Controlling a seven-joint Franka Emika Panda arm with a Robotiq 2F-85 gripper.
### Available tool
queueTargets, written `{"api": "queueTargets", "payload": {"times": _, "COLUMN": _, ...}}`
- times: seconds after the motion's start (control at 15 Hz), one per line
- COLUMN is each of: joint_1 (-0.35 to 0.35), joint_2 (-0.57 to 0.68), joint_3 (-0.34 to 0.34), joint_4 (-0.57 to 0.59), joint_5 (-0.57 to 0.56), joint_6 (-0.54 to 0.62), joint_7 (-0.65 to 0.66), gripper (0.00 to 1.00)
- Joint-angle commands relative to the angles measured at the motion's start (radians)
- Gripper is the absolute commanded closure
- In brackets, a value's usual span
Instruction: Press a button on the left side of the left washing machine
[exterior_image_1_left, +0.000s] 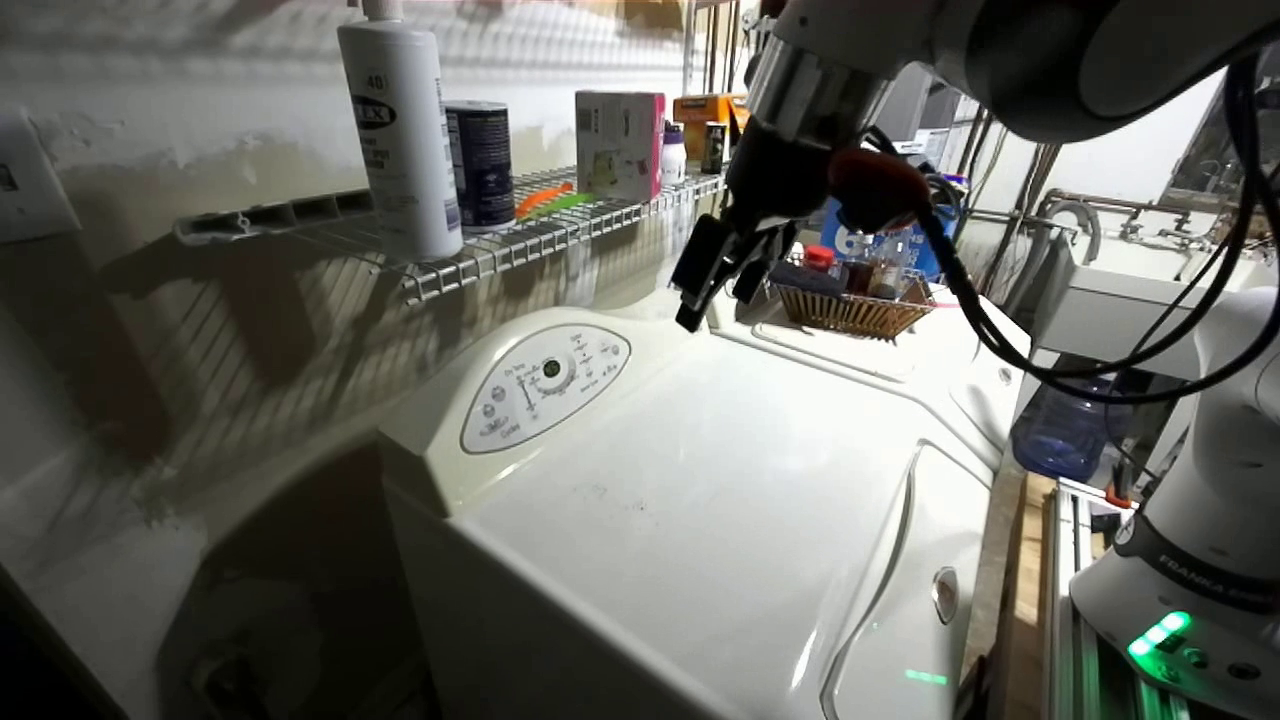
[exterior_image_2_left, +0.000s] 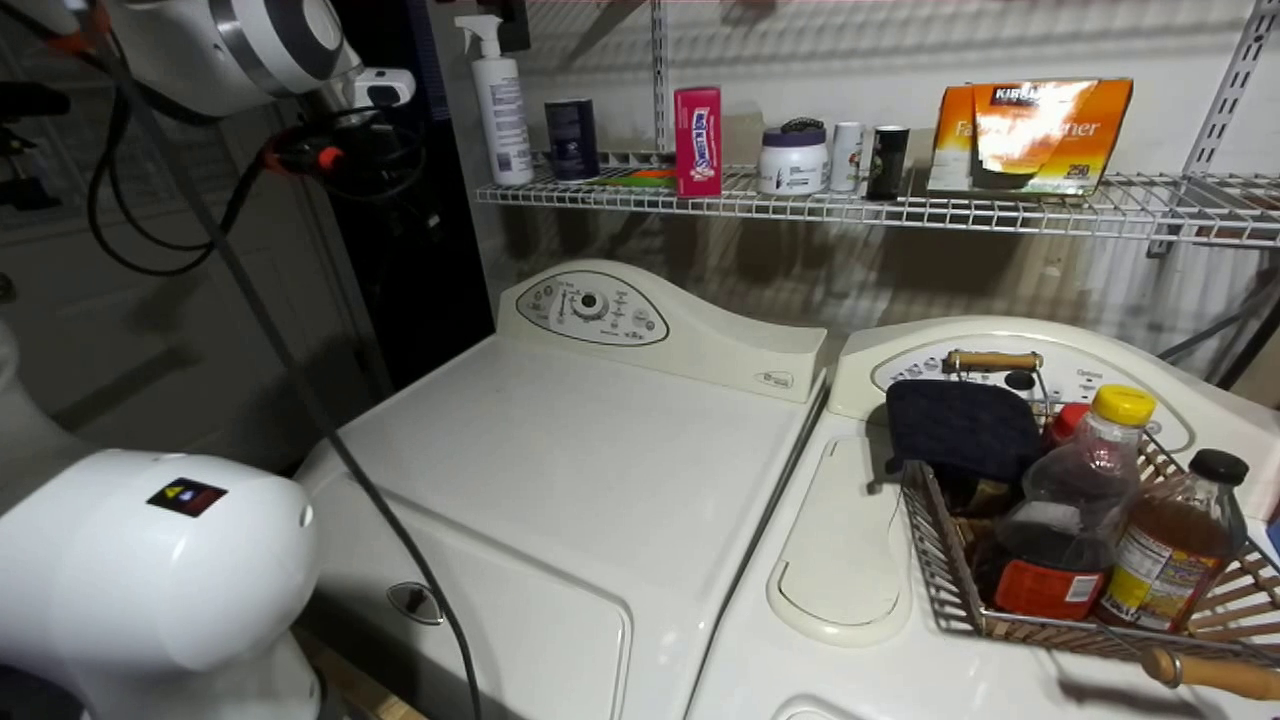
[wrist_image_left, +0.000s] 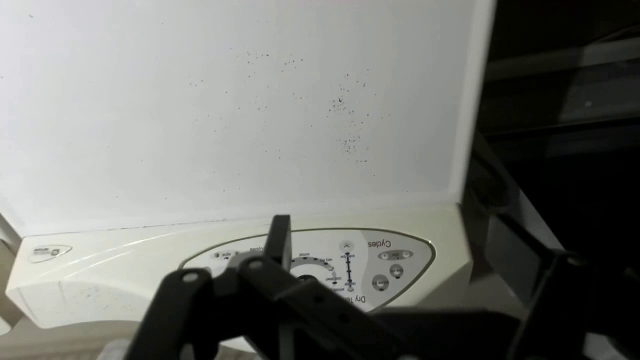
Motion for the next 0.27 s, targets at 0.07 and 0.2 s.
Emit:
{"api": "queueTargets", "payload": {"times": 0.07, "joint_1": -0.058, "joint_2": -0.032, "joint_3": 0.053, "joint_4": -0.025, "joint_5": 0.017, "joint_6": 0.007, "joint_7": -0.014, "gripper": 0.00}}
{"api": "queueTargets", "payload": {"times": 0.2, "joint_1": -0.060, "joint_2": -0.032, "joint_3": 0.053, "joint_4": -0.032, "joint_5": 0.016, "joint_6": 0.015, "joint_7": -0.014, "gripper": 0.00}}
